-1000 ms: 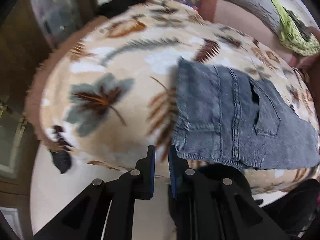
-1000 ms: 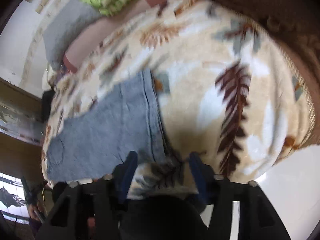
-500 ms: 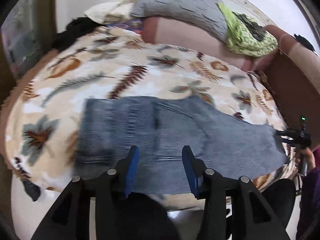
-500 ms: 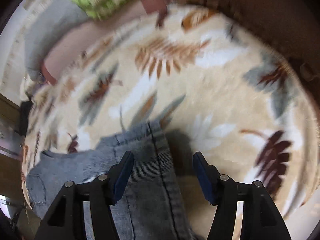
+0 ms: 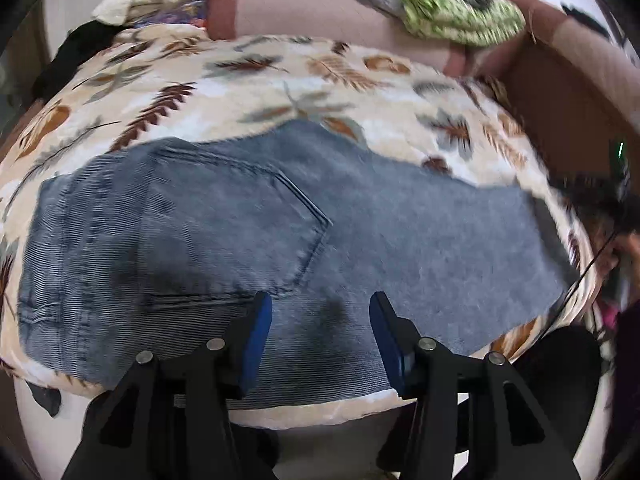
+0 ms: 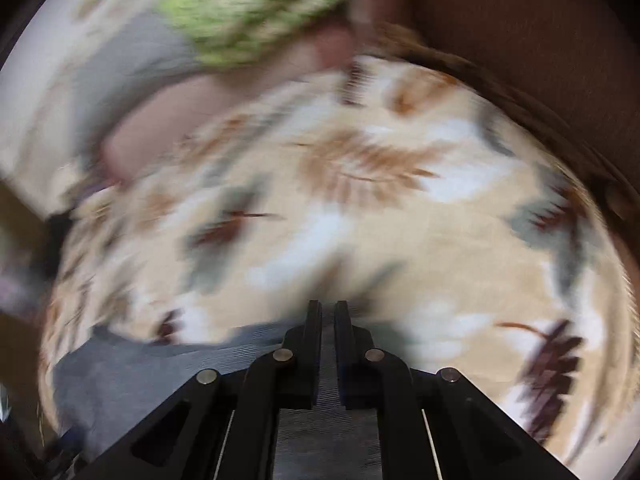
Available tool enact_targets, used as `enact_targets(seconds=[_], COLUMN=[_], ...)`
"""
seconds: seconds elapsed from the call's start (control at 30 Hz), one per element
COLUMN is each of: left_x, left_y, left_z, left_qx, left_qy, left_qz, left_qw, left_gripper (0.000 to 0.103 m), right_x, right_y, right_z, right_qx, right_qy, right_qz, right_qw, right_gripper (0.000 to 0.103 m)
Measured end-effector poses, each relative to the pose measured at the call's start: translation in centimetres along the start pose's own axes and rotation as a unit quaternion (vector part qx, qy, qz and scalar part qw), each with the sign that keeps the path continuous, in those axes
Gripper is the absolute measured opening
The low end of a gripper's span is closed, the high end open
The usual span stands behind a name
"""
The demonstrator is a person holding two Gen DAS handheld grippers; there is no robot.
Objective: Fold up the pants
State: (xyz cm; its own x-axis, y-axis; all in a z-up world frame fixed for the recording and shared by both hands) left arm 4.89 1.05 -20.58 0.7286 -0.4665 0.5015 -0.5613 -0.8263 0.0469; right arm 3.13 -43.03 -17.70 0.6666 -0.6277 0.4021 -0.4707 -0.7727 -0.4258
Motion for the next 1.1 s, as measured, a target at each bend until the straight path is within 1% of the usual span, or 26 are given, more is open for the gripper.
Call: enact_targets(seconds=[0.03,0.07,0.1,0.13,0.2,0.27,0.4,0.5,0.57,0.63,0.67,0.7,0.77,0.83,0.87,0.9,0.93,1.0,1.03,1.1], left_x=[-0.2,-0.6,-1.0,-1.4,-2.0,-2.1,-2.3,-2.3,-2.5,-2.7,-2.9,-3.0,-3.2,-3.2,-3.1,-3.2,-3.3,-3.6,-3.6,-3.7], left_y=[0.3,0.5,0.3,0.0,-0.3,-0.4,-2.3,-4.6,-5.4,-5.7,-5.7,-5.6,-5.2,-4.8,-4.6,-4.6,-4.4,-4.2,-4.1,-3.7], left_z=[0.7,1.8,2.5,2.9,2.3,1.6,-0.7,-2.1,-2.4,-2.0,-1.8,-1.5,-1.1,-0.6,-0.4,-0.2,0.0,-0.2,-0.4,-0.8], left_qx=[0.013,0.029,0.032,0.029,0.023,0.024,0.048,0.072,0.09,0.086,0.082,0.08,0.082,0.086,0.089,0.095,0.104,0.108,0.106,0.1], left_qy=[-0.011,-0.033,-0.046,-0.051,-0.037,-0.038,-0.01,0.004,0.003,0.0,-0.003,-0.006,-0.011,-0.013,-0.017,-0.025,-0.036,-0.04,-0.041,-0.045], left_qz=[0.01,0.018,0.013,0.003,-0.004,0.001,-0.016,-0.035,-0.039,-0.043,-0.043,-0.041,-0.034,-0.025,-0.022,-0.017,-0.012,-0.01,-0.01,-0.009], left_qw=[0.9998,0.9989,0.9984,0.9983,0.999,0.999,0.9987,0.9968,0.9952,0.9954,0.9957,0.9959,0.996,0.9959,0.9956,0.995,0.9939,0.9933,0.9934,0.9939], left_gripper=[0.052,0.052,0.052,0.052,0.052,0.052,0.052,0.053,0.054,0.054,0.054,0.054,0.055,0.061,0.062,0.065,0.066,0.066,0.066,0.066], right_x=[-0.6,-1.6,-2.6,-3.6,-5.8,-7.6,-10.6,-11.7,-11.9,-11.9,-11.7,-11.2,-10.5,-10.0,-9.9,-9.7,-9.6,-9.3,-9.2,-8.7], right_y=[-1.2,-3.4,-5.4,-7.4,-11.3,-14.8,-20.9,-23.6,-25.1,-26.2,-26.3,-26.1,-26.1,-26.3,-26.4,-26.5,-26.5,-25.9,-25.3,-23.6], right_z=[0.3,1.0,1.9,2.7,4.4,6.0,9.2,11.4,13.4,15.7,16.8,17.3,17.9,18.1,18.2,18.2,18.3,17.4,16.4,13.8], right_qx=[0.015,0.04,0.057,0.067,0.072,0.093,0.112,0.125,0.119,0.096,0.09,0.093,0.091,0.089,0.081,0.075,0.076,0.083,0.086,0.09], right_qy=[-0.014,-0.038,-0.058,-0.074,-0.104,-0.133,-0.164,-0.182,-0.181,-0.181,-0.187,-0.188,-0.183,-0.175,-0.165,-0.157,-0.156,-0.154,-0.143,-0.12], right_qz=[-0.008,-0.027,-0.048,-0.067,-0.108,-0.136,-0.172,-0.178,-0.175,-0.17,-0.158,-0.142,-0.125,-0.122,-0.127,-0.128,-0.123,-0.114,-0.116,-0.118], right_qw=[1.0,0.998,0.996,0.993,0.986,0.977,0.965,0.959,0.96,0.964,0.966,0.967,0.971,0.973,0.975,0.976,0.977,0.978,0.979,0.982], right_gripper=[0.007,0.007,0.007,0.008,0.008,0.008,0.008,0.008,0.008,0.008,0.009,0.009,0.004,0.003,0.002,0.002,0.002,0.003,0.009,0.008])
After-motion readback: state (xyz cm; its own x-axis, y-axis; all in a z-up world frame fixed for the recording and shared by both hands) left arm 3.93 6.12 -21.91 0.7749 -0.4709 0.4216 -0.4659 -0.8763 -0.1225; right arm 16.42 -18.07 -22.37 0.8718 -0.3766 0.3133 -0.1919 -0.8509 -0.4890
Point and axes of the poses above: each gripper's, at about its wrist camera, not at the fingertips, and z roughly the way its jaws point, y to its right, x to its top, the point moved 1 cm from there along z, roughly the way its jaws point, and after that the axes turned 13 degrees about z, right-handed, at the moved point
